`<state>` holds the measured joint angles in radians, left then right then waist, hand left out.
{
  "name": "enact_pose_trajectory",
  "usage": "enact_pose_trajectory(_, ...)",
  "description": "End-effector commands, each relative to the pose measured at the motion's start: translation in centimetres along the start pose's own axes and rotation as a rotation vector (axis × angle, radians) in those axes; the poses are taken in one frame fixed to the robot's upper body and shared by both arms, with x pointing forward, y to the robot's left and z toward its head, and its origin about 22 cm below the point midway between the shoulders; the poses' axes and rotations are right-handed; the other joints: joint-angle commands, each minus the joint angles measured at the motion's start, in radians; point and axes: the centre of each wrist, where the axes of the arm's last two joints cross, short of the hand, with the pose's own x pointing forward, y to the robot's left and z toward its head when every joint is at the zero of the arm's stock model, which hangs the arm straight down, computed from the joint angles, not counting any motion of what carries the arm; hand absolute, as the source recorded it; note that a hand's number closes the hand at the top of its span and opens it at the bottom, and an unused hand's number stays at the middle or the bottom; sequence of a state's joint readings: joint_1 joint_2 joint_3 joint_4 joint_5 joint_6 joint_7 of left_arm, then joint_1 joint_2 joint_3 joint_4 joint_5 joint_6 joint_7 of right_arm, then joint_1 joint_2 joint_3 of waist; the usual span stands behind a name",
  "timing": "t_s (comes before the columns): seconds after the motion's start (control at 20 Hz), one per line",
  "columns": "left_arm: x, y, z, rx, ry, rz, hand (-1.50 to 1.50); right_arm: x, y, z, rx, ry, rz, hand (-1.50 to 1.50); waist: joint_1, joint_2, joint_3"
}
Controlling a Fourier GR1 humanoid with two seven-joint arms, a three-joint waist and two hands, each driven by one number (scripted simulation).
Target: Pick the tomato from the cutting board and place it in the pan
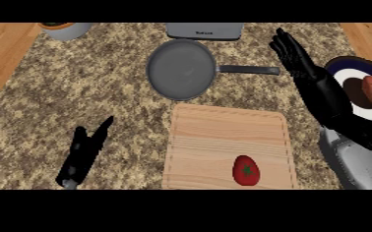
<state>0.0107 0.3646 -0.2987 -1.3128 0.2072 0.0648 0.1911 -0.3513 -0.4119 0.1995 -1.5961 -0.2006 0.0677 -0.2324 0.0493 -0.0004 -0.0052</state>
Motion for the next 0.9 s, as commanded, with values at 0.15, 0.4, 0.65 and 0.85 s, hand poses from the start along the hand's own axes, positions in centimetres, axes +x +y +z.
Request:
enact_pose_trajectory(0.15,5.4,2.0,2.4,0.070,-0.295,-0.059,0.00,-6.1,-1.9,7.0,-0.339,0.515,-0.043,-1.50,-0.074,0.001,0.006)
enact_pose_trajectory(0.4,8.3,1.9,2.3,0.062,-0.421,-0.086,0.00,-8.0,-5.5,14.7,-0.311,0.948,0.558,1.50,-0.094,0.003,-0.006)
enact_pose_trajectory(0.65,10.8,1.9,1.9,0.087,-0.446,-0.086,0.00,-9.0,5.2,16.3,-0.708,0.938,0.383,-1.50,-0.088,-0.006,0.003)
enact_pose_trajectory(0.85,12.6,0.5,1.4,0.065,-0.446,-0.086,0.00,-5.5,6.6,17.3,-0.473,1.081,0.434,-1.50,-0.071,-0.004,0.002)
